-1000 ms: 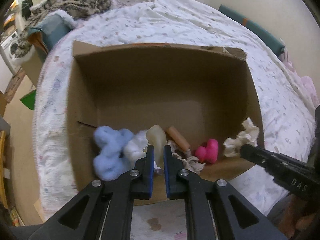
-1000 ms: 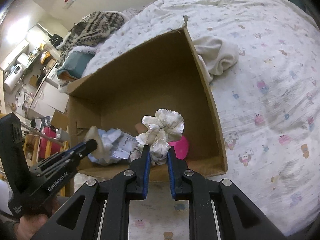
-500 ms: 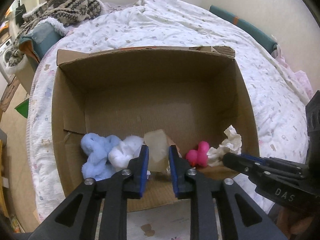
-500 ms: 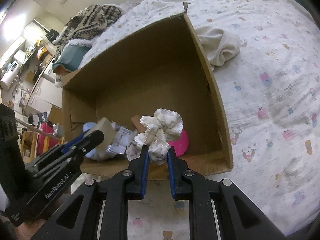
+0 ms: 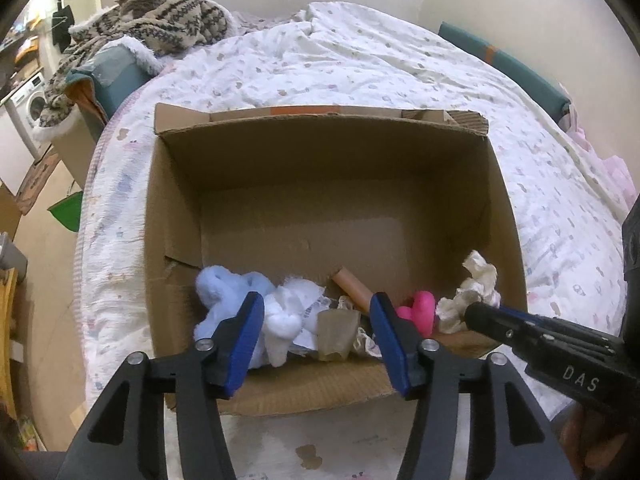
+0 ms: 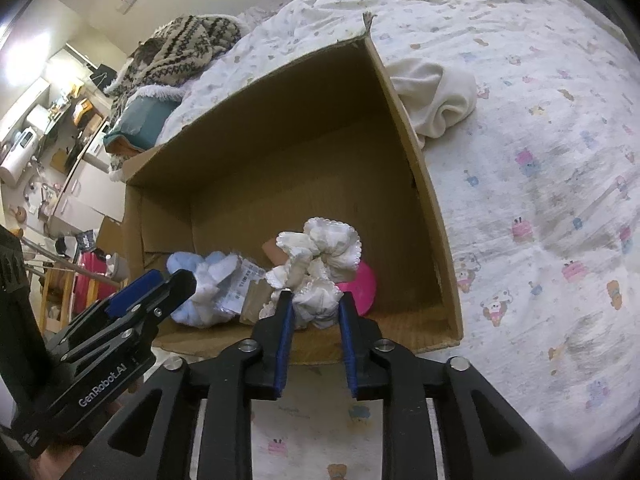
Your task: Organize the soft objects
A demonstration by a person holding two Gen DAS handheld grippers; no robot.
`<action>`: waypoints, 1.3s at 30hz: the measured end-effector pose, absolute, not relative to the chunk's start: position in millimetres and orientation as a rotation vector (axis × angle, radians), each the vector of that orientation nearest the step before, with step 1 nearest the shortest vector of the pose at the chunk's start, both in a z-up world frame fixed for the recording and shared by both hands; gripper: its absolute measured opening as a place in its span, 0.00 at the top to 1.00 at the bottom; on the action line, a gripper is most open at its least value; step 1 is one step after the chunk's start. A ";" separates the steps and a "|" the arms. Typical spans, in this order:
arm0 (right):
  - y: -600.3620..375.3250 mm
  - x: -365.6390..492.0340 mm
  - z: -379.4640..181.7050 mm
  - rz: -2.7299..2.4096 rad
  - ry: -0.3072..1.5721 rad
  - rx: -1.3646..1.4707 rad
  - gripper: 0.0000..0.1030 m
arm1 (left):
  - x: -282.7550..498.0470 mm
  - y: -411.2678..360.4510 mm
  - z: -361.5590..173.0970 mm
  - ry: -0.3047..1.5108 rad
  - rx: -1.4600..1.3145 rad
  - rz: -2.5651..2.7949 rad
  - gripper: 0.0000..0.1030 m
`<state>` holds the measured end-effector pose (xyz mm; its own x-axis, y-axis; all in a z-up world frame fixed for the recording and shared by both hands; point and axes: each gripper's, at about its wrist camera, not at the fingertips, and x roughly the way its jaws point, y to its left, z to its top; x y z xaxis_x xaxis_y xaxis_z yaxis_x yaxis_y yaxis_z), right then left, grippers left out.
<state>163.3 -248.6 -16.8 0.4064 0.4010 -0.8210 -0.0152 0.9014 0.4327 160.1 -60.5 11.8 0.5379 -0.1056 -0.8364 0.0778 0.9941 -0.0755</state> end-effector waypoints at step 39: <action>-243.8 54.7 61.4 0.151 0.739 0.210 0.00 | 33.8 10.9 72.1 0.797 -0.042 0.047 0.00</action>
<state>54.7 -243.8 61.4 0.7299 0.2097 -0.6506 -0.0622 0.9682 0.2423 33.8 10.8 72.1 0.6978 0.0258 -0.7158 -0.0578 0.9981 -0.0203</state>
